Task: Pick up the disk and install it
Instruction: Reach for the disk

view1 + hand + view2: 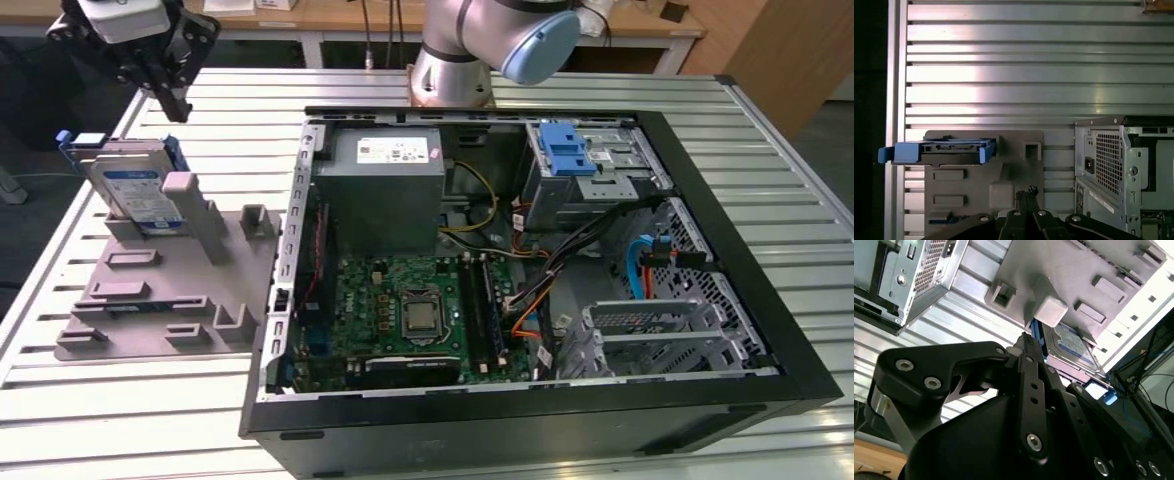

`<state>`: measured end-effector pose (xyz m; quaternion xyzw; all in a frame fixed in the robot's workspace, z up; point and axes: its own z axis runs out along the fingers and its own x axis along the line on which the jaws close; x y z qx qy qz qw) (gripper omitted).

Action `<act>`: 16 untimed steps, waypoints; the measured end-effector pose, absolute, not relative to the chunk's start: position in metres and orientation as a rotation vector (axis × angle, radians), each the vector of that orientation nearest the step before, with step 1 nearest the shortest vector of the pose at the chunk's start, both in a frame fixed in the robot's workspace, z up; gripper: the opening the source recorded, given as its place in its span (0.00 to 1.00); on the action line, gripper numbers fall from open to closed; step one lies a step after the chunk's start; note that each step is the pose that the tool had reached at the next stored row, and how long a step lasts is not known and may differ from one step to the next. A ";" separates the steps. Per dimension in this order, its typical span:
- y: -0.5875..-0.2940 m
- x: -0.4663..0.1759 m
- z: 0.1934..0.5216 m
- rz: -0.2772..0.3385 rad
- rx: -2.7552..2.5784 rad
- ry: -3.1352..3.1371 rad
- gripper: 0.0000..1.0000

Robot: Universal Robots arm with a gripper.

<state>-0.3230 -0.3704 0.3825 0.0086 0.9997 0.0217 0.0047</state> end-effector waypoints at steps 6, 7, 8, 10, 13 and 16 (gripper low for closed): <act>-0.365 -0.345 0.382 0.068 0.027 3.131 0.11; -0.364 -0.349 0.381 0.068 0.027 3.131 0.11; -0.363 -0.353 0.381 0.068 0.027 3.131 0.11; -0.362 -0.361 0.380 0.068 0.027 3.131 0.11; -0.362 -0.371 0.379 0.068 0.025 3.131 0.11; -0.362 -0.380 0.379 0.068 0.023 3.131 0.11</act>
